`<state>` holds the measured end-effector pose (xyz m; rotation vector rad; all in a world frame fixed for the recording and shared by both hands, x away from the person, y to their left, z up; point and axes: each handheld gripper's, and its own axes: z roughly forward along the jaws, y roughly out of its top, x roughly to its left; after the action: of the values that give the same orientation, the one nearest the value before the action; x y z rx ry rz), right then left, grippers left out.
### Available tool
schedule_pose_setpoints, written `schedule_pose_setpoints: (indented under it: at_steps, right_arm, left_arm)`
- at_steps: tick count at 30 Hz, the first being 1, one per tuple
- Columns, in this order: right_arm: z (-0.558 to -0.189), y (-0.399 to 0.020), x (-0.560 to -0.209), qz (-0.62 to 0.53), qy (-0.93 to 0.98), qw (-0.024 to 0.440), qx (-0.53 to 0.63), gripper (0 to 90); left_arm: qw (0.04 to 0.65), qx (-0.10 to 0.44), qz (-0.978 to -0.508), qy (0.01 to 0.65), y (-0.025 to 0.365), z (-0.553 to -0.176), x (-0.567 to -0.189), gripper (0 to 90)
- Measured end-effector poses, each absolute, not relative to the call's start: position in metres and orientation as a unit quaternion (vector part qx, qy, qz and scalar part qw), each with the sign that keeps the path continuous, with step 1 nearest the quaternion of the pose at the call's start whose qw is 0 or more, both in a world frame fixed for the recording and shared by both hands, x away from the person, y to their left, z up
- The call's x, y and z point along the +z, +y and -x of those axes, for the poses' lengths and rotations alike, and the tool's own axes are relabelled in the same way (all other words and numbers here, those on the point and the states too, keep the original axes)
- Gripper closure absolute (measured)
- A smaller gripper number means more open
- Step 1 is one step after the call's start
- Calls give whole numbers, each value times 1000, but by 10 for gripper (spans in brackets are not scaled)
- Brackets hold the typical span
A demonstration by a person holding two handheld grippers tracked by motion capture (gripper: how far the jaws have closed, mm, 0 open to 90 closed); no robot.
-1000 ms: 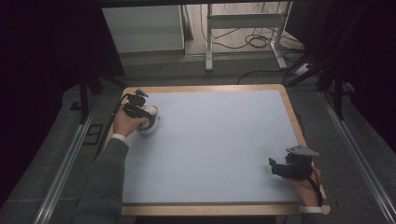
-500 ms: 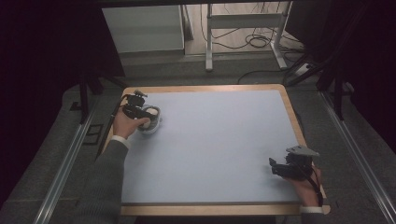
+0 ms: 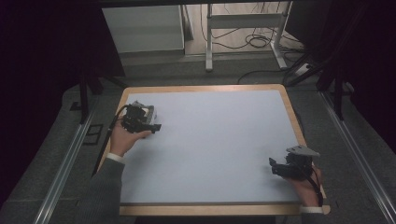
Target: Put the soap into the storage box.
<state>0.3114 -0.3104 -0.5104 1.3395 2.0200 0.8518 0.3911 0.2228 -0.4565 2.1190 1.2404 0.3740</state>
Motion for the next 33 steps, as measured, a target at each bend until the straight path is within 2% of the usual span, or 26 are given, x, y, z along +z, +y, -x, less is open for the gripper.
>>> schedule_pose_setpoints:
  at_steps: [8, 19, 27, 33]
  right_arm:
    - [-311, -309, -511, -498, 756, 283, 317, 89]
    - [-311, -311, -510, -498, 755, 284, 317, 89]
    - [-311, -310, -510, -497, 757, 283, 317, 89]
    - [-311, -309, -510, -496, 757, 284, 317, 89]
  left_arm:
    - [339, 134, -817, 447, 218, -363, -472, 273]
    - [321, 105, -834, 435, 205, -341, -504, 261]
    - [341, 84, -824, 444, 204, -326, -521, 254]
    - [339, 90, -822, 447, 205, -324, -521, 249]
